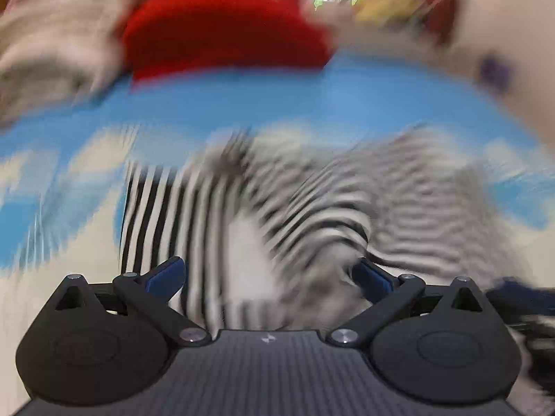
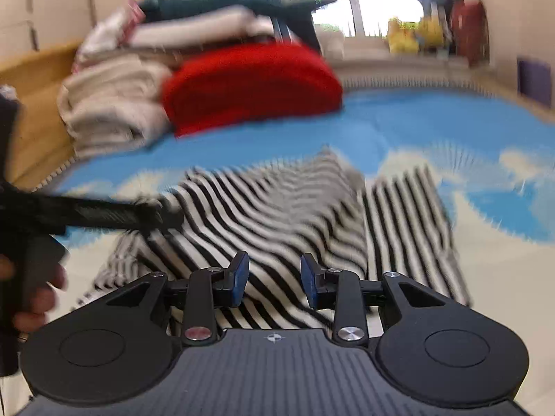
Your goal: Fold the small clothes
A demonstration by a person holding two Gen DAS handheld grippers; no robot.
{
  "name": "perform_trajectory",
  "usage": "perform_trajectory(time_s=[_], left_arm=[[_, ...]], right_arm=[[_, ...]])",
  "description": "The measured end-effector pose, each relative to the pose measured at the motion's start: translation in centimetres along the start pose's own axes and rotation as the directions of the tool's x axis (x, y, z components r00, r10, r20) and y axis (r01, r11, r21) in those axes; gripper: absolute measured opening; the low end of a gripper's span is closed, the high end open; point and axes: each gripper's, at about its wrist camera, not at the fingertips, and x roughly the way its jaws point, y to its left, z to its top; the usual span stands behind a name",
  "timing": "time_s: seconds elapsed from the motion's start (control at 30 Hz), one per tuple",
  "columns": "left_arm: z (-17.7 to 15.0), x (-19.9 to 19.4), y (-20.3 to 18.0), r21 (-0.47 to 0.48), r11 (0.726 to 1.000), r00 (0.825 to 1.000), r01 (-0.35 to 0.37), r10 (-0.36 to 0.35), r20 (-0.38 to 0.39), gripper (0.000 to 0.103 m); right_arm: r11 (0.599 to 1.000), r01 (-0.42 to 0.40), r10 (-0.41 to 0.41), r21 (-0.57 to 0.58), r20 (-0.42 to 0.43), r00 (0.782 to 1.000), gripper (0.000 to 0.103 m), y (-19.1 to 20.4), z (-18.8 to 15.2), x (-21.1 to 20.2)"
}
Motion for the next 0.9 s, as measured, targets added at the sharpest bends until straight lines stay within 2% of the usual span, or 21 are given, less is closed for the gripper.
perform_trajectory(time_s=[0.07,0.17,0.23,0.27,0.3,0.33,0.37,0.43,0.47,0.53,0.57,0.6,0.63,0.67,0.73,0.77,0.83,0.9], left_arm=[[-0.7,3.8,0.8,-0.013,1.0,0.996,0.013,-0.014,-0.088,0.103],[-1.3,4.9,1.5,-0.003,0.998,0.997,0.065,-0.065,-0.031,0.103],[-1.0,4.0,2.1,0.005,0.997,0.996,0.082,-0.082,-0.028,0.103],[-0.5,2.8,2.6,0.006,0.995,0.995,0.105,-0.105,0.003,0.102],[0.2,1.3,3.6,-0.005,0.989,0.987,0.148,-0.147,0.061,0.102],[1.0,0.2,4.6,-0.016,0.983,0.977,0.185,-0.183,0.106,0.102],[2.0,-0.5,5.7,-0.036,0.976,0.967,0.214,-0.207,0.152,0.102],[4.3,-1.2,7.7,-0.123,0.964,0.956,0.234,-0.205,0.21,0.102],[5.6,-0.8,8.4,-0.157,0.952,0.95,0.263,-0.226,0.217,0.102],[7.5,1.3,8.6,-0.176,0.942,0.949,0.286,-0.253,0.189,0.097],[8.1,2.5,8.5,-0.177,0.939,0.95,0.293,-0.265,0.167,0.089],[8.7,4.2,8.2,-0.182,0.936,0.951,0.301,-0.281,0.127,0.071],[9.1,6.0,8.0,-0.186,0.933,0.951,0.309,-0.299,0.083,0.062],[9.4,7.9,7.7,-0.185,0.936,0.954,0.299,-0.298,0.036,0.049],[9.8,11.9,7.5,-0.165,0.965,0.978,0.204,-0.208,-0.01,0.049],[10.2,13.4,7.6,-0.155,0.974,0.985,0.166,-0.169,-0.012,0.05],[11.1,15.3,8.1,-0.169,0.975,0.99,0.142,-0.143,0.007,0.055],[12.1,16.3,8.3,-0.188,0.975,0.993,0.117,-0.117,0.011,0.062]], right_arm=[[0.999,0.036,-0.035,0.015,-0.071,0.997,0.037,-0.6,-0.5,3.1],[0.997,0.068,-0.072,-0.026,-0.185,0.98,0.038,-1.7,-2.0,8.4],[0.991,0.06,-0.076,-0.122,-0.131,0.989,0.039,-1.2,-2.2,8.4],[0.988,0.043,-0.066,-0.147,-0.156,0.985,0.041,-1.0,-1.7,8.2],[0.992,-0.001,-0.02,-0.129,-0.161,0.987,0.048,-1.3,-0.6,7.6],[0.995,-0.047,0.035,-0.087,-0.133,0.99,0.053,-1.9,0.5,6.6],[0.996,-0.077,0.073,-0.039,-0.09,0.993,0.063,-2.7,2.0,5.7],[0.994,-0.099,0.1,0.054,-0.004,0.995,0.065,-4.5,4.8,5.0],[0.99,-0.096,0.093,0.102,0.036,0.995,0.064,-5.4,6.4,5.2],[0.985,-0.118,0.108,0.124,0.08,0.991,0.041,-6.4,9.3,7.1],[0.984,-0.142,0.134,0.112,0.073,0.988,0.027,-6.4,10.3,8.3],[0.98,-0.171,0.167,0.101,0.045,0.985,0.022,-6.3,11.1,10.0],[0.98,-0.174,0.175,0.097,0.007,0.985,0.018,-5.9,11.3,11.6],[0.986,-0.144,0.148,0.083,-0.046,0.988,0.016,-5.6,11.3,14.0],[0.999,-0.04,0.042,0.019,-0.098,0.994,0.014,-5.4,10.9,17.4],[1.0,0.013,-0.015,-0.014,-0.11,0.994,0.008,-5.6,10.5,19.3],[0.995,0.093,-0.096,-0.029,-0.132,0.986,0.0,-6.8,10.0,22.2],[0.998,0.066,-0.064,0.018,-0.098,0.993,0.0,-7.8,9.8,23.1]])
